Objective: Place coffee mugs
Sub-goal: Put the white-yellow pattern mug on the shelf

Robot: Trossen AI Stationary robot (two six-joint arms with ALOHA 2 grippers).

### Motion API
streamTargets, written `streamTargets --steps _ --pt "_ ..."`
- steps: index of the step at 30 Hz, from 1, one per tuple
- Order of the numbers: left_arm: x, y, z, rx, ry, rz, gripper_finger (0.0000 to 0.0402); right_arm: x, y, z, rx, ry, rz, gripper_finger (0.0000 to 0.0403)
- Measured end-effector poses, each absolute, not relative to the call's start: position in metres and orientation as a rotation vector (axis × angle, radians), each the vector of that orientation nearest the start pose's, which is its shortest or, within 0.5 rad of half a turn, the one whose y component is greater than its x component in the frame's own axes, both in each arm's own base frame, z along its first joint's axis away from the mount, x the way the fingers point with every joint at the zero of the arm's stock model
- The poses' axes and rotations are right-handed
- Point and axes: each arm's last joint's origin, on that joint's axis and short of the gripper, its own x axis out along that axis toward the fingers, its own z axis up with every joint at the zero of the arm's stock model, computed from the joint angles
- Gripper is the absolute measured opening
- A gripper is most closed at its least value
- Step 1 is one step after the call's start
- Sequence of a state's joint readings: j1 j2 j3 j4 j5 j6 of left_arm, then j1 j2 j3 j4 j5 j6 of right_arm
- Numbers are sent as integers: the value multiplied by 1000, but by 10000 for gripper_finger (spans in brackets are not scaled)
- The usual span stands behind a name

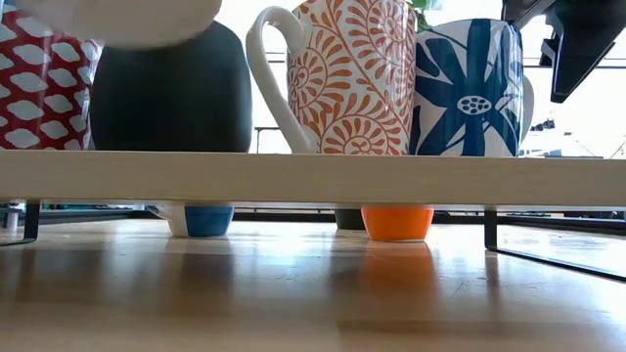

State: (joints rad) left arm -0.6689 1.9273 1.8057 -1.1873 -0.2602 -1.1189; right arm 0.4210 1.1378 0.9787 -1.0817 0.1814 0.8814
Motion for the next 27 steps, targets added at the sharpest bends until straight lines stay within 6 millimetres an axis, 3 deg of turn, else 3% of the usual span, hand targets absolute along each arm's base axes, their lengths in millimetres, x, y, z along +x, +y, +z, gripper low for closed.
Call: streamTargets --steps 15,27 --pt "322 -240 259 -323 1236 341 8 177 74 273 405 1164 -318 71" --pt "327 -234 257 -252 1247 306 8 177 74 273 413 1162 -322 71"
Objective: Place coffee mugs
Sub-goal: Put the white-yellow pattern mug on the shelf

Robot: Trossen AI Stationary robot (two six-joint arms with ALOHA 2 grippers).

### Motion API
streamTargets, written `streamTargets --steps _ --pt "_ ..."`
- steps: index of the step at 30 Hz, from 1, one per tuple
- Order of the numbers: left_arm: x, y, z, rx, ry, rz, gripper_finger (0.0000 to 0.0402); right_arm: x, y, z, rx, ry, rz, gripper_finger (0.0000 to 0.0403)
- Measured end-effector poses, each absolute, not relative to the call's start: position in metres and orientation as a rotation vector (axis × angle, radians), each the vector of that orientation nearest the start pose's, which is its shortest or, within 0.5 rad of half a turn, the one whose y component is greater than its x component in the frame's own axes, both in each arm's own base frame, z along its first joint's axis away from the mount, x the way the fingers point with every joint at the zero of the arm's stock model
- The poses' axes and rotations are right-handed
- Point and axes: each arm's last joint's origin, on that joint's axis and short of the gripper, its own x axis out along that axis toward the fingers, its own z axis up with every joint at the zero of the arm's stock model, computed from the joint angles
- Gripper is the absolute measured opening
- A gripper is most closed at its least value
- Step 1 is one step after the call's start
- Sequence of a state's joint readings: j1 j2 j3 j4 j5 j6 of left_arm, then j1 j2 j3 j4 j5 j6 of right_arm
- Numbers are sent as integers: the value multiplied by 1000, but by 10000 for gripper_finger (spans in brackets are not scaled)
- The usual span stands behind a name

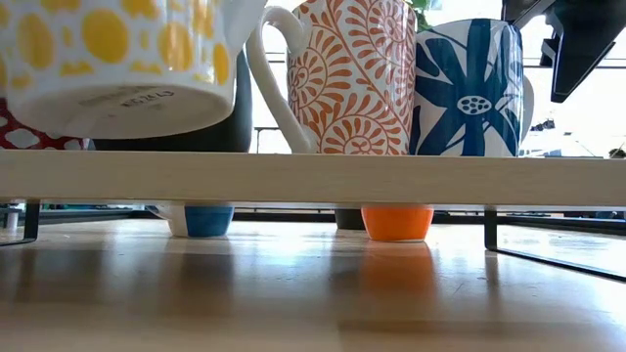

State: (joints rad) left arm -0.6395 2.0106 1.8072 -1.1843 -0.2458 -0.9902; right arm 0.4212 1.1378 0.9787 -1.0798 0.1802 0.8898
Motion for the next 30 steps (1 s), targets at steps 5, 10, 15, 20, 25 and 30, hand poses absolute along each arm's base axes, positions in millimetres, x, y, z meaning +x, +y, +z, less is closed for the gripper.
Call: streamTargets --steps 5,10,15,20,25,30 --pt "327 -234 257 -229 1250 292 8 177 74 273 413 1162 -322 71" --pt "326 -231 257 -263 1255 341 8 177 74 273 416 1162 -324 71" --pt "321 -227 256 -249 1302 387 8 177 74 273 416 1161 -324 71" --pt "321 -227 256 -243 1309 384 8 177 74 273 423 1160 -328 71" --pt "321 -228 256 -256 1328 371 16 177 74 273 423 1160 -328 71" --pt "320 -228 256 -255 1329 372 36 177 74 273 422 1160 -327 71"
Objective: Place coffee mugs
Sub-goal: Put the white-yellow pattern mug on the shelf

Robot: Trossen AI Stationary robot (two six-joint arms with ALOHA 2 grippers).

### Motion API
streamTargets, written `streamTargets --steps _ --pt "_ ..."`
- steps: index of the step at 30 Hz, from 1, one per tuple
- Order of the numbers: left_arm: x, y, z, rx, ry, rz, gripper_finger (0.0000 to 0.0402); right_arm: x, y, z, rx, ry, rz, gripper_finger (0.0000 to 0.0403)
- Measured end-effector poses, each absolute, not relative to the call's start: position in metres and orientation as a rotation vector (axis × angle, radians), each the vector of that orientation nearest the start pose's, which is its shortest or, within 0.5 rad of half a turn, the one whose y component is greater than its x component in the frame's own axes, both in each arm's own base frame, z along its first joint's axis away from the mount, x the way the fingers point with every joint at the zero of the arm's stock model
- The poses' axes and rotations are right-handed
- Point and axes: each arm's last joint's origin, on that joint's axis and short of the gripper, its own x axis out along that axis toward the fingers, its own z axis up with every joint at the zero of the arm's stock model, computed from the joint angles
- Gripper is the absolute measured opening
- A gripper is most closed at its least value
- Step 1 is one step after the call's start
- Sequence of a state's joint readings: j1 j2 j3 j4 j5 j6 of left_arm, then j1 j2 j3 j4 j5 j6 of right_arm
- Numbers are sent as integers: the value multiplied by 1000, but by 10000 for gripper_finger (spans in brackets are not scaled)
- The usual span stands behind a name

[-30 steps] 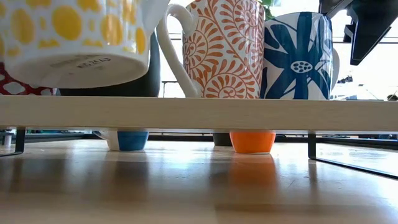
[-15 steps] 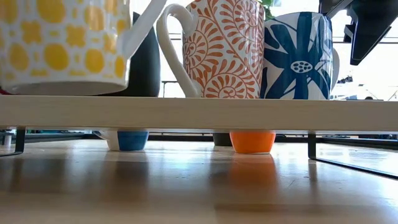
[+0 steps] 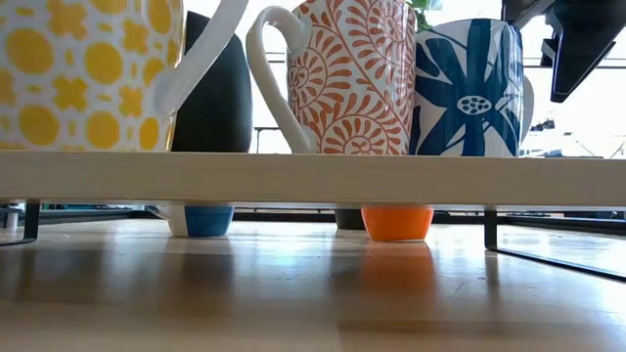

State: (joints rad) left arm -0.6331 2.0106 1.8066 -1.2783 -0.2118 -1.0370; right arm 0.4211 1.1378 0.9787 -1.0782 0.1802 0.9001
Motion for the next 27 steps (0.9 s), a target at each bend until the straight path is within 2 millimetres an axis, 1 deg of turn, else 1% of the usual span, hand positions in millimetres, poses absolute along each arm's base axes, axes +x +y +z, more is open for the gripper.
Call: streamTargets --steps 9,20,23,27 --pt "321 -228 256 -256 1327 371 48 177 74 273 413 1161 -321 71" --pt "326 -218 257 -295 1348 389 86 178 74 273 420 1154 -319 71" --pt "324 -214 265 -315 1336 378 90 178 74 273 421 1152 -318 71" --pt "316 -208 285 -343 1295 357 90 178 74 273 422 1150 -317 71"
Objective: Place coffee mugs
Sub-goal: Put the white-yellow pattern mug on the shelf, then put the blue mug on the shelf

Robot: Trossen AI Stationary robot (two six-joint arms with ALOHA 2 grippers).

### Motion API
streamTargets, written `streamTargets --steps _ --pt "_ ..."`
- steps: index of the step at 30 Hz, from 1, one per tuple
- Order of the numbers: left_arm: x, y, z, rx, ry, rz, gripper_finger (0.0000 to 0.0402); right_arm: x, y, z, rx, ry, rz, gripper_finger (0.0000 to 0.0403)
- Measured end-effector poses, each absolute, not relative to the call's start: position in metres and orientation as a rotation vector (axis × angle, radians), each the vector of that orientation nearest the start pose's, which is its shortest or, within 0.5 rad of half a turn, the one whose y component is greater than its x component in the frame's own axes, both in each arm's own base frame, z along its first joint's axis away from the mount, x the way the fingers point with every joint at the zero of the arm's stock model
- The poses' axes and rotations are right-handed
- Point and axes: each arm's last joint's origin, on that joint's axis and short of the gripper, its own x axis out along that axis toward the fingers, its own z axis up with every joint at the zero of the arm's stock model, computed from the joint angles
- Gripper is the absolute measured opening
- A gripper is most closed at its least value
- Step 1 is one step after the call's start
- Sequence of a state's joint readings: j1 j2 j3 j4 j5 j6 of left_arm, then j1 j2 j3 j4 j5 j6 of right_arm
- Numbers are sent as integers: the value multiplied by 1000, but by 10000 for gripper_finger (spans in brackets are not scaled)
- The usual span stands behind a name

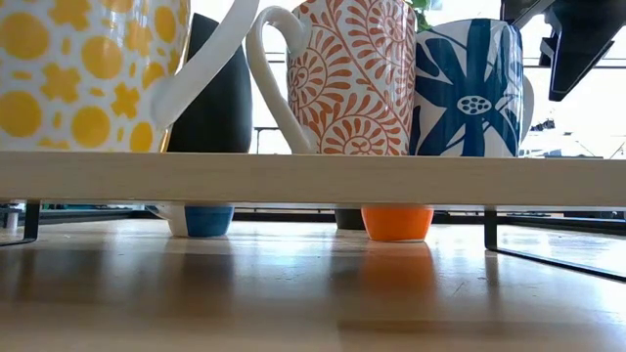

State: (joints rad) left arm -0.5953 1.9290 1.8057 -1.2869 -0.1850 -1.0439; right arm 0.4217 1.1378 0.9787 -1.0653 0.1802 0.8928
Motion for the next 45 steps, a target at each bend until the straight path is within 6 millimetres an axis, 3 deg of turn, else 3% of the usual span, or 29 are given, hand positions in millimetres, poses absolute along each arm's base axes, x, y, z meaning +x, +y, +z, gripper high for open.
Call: streamTargets --steps 4,10,15,23,28,38,45 --pt "304 -199 313 -355 1213 326 90 179 74 273 420 1149 -314 71" --pt "288 -179 350 -214 1011 331 90 179 75 273 422 1146 -313 71" --pt "294 -154 357 -154 910 482 90 181 76 274 449 1125 -309 71" --pt "321 -89 330 -195 1154 686 90 181 77 274 487 1149 -274 71" --pt "345 -64 312 -240 1202 718 90 181 77 274 488 1156 -273 71" --pt "369 -46 273 -267 1331 755 90 179 77 274 451 1171 -260 71" --pt "366 -38 262 -339 1389 893 90 178 76 273 433 1186 -269 71"
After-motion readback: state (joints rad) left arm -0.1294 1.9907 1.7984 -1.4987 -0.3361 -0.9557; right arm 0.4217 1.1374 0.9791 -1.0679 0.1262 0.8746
